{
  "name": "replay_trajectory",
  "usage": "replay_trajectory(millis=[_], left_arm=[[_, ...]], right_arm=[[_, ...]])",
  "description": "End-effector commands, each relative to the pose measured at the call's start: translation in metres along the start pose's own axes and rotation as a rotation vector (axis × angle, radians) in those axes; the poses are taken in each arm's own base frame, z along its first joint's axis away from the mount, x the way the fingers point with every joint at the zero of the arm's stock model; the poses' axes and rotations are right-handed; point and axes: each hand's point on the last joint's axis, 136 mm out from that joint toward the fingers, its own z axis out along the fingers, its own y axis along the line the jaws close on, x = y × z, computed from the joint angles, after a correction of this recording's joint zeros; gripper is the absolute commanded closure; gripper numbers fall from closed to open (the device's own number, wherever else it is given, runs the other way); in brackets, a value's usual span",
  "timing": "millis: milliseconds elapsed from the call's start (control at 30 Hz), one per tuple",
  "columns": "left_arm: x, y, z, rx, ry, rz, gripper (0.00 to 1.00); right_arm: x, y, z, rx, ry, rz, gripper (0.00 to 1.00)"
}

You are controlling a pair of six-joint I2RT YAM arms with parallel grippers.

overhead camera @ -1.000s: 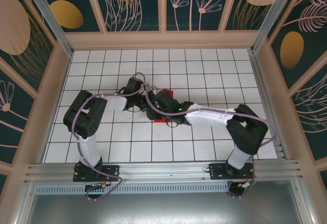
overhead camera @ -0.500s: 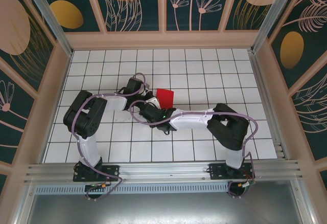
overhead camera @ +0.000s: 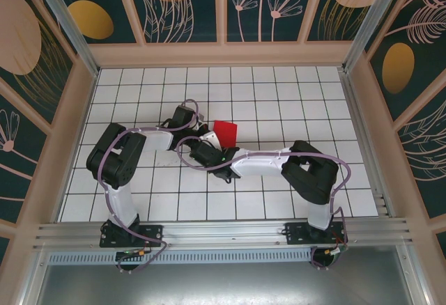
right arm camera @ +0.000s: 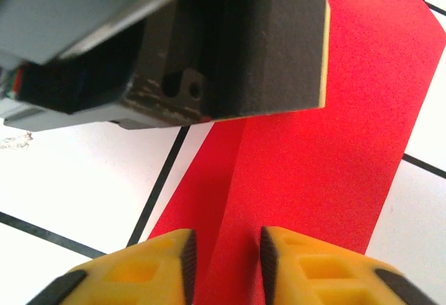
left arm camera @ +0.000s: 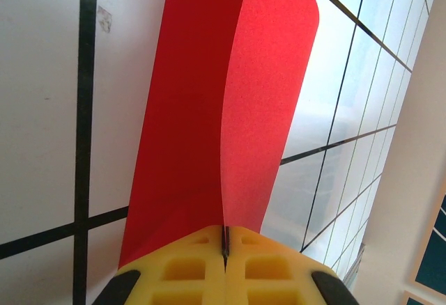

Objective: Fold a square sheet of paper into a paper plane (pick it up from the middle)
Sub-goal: Fold the triangle a second time at the center of the table.

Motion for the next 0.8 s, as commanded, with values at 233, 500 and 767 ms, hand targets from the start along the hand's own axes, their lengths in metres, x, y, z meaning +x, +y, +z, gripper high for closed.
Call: replay_trajectory(millis=[233,500,767], left_arm=[[-0.005,-0.013,-0.008,0.021,-0.014,0.028,0.91],[-0.019,-0.011,-0.035,-0.071,-0.158,0.033,0.48],[-0.006,-0.006,-0.066,-0.091,-0.233,0.037,0.54]], right_arm=[[-0.008,-0.006,-0.014,-0.045,-0.037,0.058,0.91],[-0.015,-0.010,-0.021,-0.199,-0.044,0.152,0.99],[-0.020,-0.022,-0.031,-0.501,-0.040,0.336,0.97]])
